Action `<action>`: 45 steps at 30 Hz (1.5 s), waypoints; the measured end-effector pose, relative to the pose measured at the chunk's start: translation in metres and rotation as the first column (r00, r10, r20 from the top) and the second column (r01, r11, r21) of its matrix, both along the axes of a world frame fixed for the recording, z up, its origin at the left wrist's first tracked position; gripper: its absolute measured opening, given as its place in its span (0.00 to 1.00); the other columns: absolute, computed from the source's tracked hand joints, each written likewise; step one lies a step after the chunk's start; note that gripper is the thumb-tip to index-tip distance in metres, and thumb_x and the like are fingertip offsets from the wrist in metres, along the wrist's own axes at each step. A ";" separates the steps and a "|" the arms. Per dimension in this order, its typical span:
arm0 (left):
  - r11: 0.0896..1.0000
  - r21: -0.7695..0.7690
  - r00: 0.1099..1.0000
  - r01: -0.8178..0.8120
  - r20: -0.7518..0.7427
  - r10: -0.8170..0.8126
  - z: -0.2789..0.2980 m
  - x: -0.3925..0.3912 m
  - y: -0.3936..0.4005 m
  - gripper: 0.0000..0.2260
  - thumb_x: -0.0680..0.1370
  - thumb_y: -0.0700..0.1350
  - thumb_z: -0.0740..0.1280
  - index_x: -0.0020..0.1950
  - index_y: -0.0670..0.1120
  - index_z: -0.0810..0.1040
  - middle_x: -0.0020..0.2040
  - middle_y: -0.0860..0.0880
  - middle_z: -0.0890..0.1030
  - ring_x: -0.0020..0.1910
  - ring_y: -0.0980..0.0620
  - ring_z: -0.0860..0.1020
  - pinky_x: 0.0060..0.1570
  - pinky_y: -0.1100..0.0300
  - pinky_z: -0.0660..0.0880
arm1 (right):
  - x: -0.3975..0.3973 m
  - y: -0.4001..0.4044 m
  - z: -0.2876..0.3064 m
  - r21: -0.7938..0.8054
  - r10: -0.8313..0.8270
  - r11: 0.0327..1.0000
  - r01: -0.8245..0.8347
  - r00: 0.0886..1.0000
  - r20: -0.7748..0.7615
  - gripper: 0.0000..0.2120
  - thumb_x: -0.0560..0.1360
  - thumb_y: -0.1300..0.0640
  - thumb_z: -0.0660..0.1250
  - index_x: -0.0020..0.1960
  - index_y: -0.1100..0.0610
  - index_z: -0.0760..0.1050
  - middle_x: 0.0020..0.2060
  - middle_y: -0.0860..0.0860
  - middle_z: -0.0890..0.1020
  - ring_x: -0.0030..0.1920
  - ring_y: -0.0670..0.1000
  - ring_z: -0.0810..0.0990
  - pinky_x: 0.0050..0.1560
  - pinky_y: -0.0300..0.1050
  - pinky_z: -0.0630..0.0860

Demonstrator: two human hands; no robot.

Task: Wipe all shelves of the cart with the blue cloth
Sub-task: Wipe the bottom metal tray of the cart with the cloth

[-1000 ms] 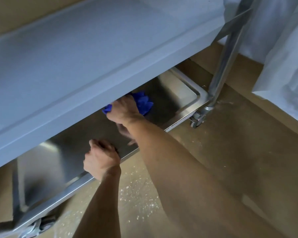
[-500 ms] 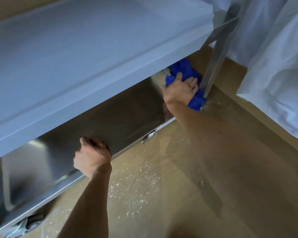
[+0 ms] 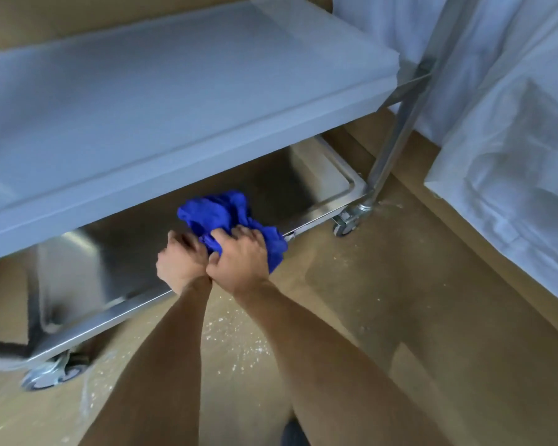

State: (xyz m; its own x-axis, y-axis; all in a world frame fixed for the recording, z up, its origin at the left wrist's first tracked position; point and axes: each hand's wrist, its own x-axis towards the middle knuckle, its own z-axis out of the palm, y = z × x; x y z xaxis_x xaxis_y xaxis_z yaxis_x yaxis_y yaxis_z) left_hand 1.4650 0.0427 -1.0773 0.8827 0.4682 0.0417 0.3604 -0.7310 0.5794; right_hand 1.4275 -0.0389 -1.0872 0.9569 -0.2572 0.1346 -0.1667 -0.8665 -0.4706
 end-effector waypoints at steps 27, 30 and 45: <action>0.956 -0.118 0.955 -0.268 0.095 0.280 0.039 -0.089 0.262 0.19 0.79 0.55 0.57 0.57 0.39 0.67 0.45 0.34 0.79 0.45 0.32 0.77 0.43 0.48 0.69 | -0.031 0.268 0.008 -0.143 0.548 0.809 -0.569 0.820 -0.163 0.21 0.75 0.47 0.62 0.67 0.49 0.70 0.72 0.58 0.69 0.75 0.56 0.63 0.75 0.53 0.54; 0.930 -0.186 0.943 -0.316 0.048 0.330 0.046 -0.079 0.272 0.19 0.73 0.59 0.60 0.48 0.42 0.71 0.38 0.42 0.77 0.42 0.36 0.77 0.43 0.51 0.70 | -0.027 0.245 0.009 -0.171 0.521 0.831 -0.530 0.848 -0.095 0.20 0.75 0.50 0.57 0.66 0.49 0.72 0.68 0.57 0.74 0.72 0.56 0.67 0.73 0.54 0.58; 0.867 -0.413 0.929 -0.279 0.111 0.352 0.037 -0.055 0.267 0.13 0.64 0.54 0.64 0.31 0.54 0.60 0.30 0.54 0.66 0.35 0.43 0.71 0.42 0.54 0.74 | 0.101 0.183 0.027 -0.084 0.130 0.982 -0.170 0.924 -0.359 0.25 0.75 0.59 0.56 0.71 0.51 0.67 0.68 0.58 0.72 0.69 0.60 0.68 0.68 0.51 0.66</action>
State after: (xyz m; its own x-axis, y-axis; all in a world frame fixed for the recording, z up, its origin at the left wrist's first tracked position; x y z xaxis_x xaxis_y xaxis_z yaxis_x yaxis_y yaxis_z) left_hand 1.4095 0.3097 -1.0408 0.6793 0.7316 -0.0576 0.3990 -0.3024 0.8656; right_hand 1.5286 0.1443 -1.0602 0.9743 -0.1098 -0.1966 -0.1673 -0.9374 -0.3053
